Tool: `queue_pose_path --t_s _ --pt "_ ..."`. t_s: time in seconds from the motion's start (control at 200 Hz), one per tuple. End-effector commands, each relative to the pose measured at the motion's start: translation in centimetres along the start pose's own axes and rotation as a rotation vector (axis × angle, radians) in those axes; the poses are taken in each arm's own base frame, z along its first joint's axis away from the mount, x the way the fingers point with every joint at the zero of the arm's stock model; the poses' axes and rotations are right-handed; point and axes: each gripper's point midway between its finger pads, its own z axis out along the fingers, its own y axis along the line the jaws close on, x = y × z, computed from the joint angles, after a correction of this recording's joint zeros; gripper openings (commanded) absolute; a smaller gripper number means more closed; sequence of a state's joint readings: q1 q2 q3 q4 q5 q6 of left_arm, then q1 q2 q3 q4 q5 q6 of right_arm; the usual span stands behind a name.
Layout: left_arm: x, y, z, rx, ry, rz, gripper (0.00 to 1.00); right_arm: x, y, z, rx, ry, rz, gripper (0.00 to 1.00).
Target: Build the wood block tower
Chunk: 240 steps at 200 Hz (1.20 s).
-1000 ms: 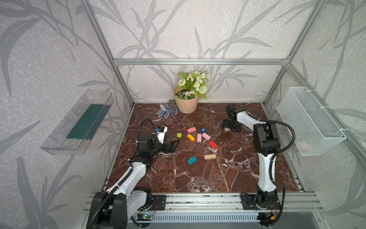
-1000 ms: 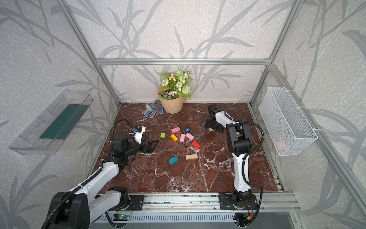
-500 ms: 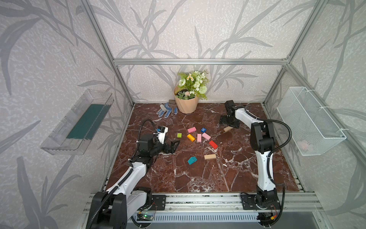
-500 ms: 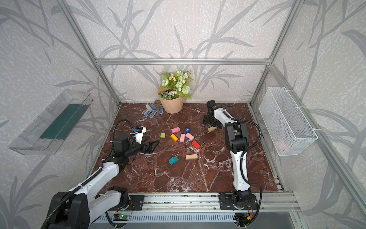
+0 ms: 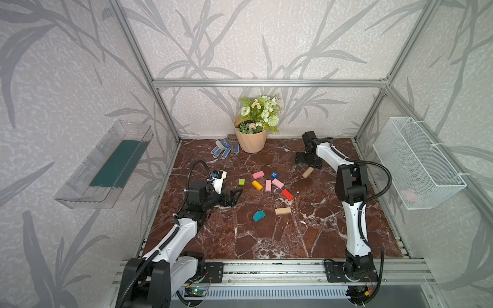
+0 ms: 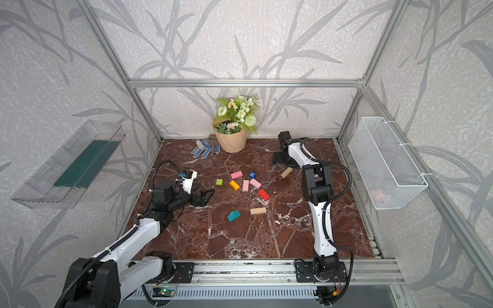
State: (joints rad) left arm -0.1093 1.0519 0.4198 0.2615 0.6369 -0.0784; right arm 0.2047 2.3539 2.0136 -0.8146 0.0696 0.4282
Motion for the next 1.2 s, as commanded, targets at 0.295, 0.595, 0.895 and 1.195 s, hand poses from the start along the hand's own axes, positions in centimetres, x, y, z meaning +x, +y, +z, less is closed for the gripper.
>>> queue_pose_path --t_s 0.295,0.595,0.895,1.195 --pt "-0.8 -0.2 0.1 0.0 -0.009 0.045 0.99 -0.8 -0.1 1.7 -0.031 0.075 -0.037 0.99" --pt "-0.8 -0.3 0.1 -0.002 -0.006 0.049 0.99 0.8 1.2 1.6 -0.115 0.129 -0.054 0.99" --pt "-0.7 -0.4 0.2 0.001 -0.002 0.054 0.99 3.7 0.0 0.5 -0.108 0.126 -0.043 0.99" --pt "-0.7 -0.6 0.2 0.002 0.002 0.06 0.99 6.3 -0.1 -0.6 -0.043 0.118 -0.09 0.98"
